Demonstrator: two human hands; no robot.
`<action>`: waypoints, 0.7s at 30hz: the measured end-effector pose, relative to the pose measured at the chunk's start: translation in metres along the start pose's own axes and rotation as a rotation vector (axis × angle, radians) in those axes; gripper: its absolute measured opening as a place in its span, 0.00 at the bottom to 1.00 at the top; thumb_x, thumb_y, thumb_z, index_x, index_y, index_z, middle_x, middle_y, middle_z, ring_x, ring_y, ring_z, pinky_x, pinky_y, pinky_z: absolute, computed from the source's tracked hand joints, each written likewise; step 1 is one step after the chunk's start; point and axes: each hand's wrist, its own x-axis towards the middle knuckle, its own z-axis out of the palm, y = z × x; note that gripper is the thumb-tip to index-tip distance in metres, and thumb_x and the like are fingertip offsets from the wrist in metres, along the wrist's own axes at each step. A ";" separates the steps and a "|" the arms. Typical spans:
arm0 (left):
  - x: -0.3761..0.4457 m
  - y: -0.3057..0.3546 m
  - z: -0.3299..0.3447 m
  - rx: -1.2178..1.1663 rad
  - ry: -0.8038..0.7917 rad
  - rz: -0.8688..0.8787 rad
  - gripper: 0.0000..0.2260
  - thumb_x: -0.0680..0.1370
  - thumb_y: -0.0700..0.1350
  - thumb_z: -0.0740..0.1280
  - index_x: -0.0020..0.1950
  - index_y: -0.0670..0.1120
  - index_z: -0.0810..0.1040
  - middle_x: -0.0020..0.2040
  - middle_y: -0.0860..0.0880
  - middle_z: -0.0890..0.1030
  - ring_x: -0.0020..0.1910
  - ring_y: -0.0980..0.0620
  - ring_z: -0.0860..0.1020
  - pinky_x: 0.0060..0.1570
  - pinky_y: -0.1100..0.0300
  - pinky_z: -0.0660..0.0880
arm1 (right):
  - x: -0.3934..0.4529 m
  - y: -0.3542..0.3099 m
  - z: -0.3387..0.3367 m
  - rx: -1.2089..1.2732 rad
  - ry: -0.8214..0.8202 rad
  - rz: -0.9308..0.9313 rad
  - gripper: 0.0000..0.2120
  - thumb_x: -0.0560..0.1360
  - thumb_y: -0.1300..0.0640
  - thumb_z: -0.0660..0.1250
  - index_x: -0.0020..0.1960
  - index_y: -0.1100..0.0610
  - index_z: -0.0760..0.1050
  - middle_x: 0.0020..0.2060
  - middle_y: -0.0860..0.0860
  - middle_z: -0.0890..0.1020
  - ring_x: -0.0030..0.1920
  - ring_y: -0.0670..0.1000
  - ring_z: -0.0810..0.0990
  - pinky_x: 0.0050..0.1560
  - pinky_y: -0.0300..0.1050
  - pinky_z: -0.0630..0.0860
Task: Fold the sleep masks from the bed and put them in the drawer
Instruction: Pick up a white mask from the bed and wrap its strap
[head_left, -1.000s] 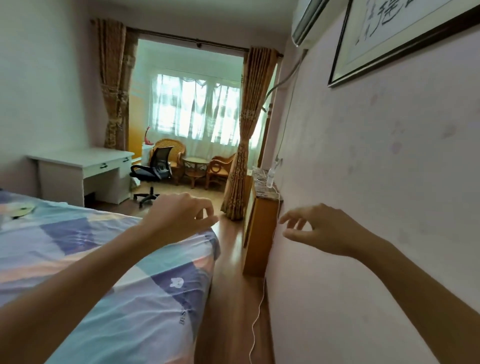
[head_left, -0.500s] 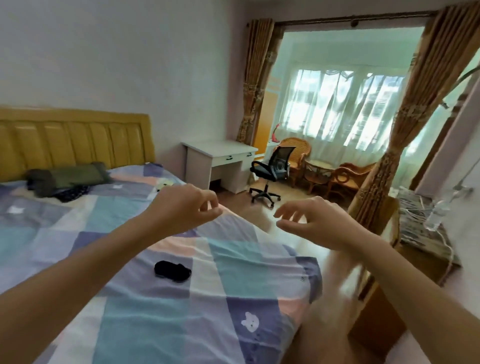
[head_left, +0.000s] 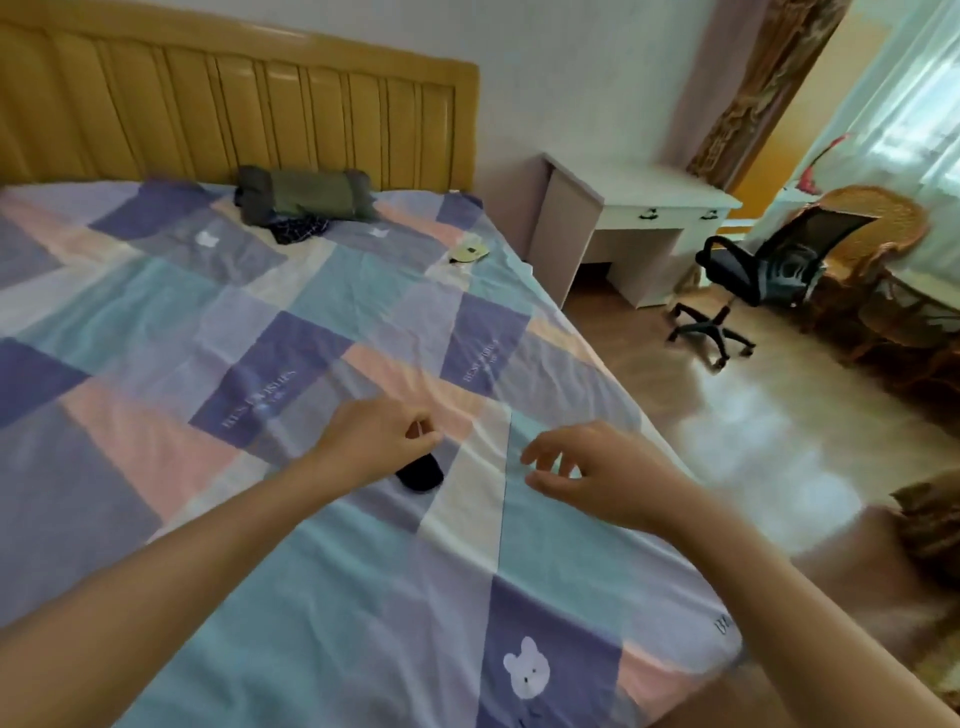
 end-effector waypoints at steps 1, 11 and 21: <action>0.011 0.002 0.011 0.009 -0.035 -0.029 0.12 0.76 0.58 0.62 0.49 0.54 0.80 0.44 0.56 0.81 0.45 0.53 0.78 0.39 0.60 0.66 | 0.012 0.017 -0.001 0.012 -0.003 -0.009 0.11 0.76 0.43 0.61 0.56 0.43 0.76 0.44 0.37 0.77 0.48 0.44 0.78 0.50 0.47 0.77; 0.121 -0.033 0.118 -0.006 -0.195 -0.405 0.09 0.76 0.56 0.62 0.52 0.56 0.78 0.44 0.58 0.81 0.42 0.56 0.76 0.39 0.62 0.67 | 0.212 0.139 0.066 0.188 -0.187 -0.185 0.10 0.76 0.46 0.61 0.56 0.42 0.75 0.42 0.36 0.77 0.43 0.43 0.76 0.51 0.45 0.75; 0.181 -0.161 0.336 -0.606 -0.106 -1.045 0.27 0.74 0.50 0.69 0.70 0.48 0.64 0.61 0.50 0.76 0.61 0.48 0.75 0.59 0.54 0.71 | 0.388 0.181 0.275 0.305 -0.397 -0.238 0.19 0.77 0.49 0.61 0.68 0.43 0.67 0.49 0.39 0.78 0.48 0.45 0.77 0.52 0.45 0.75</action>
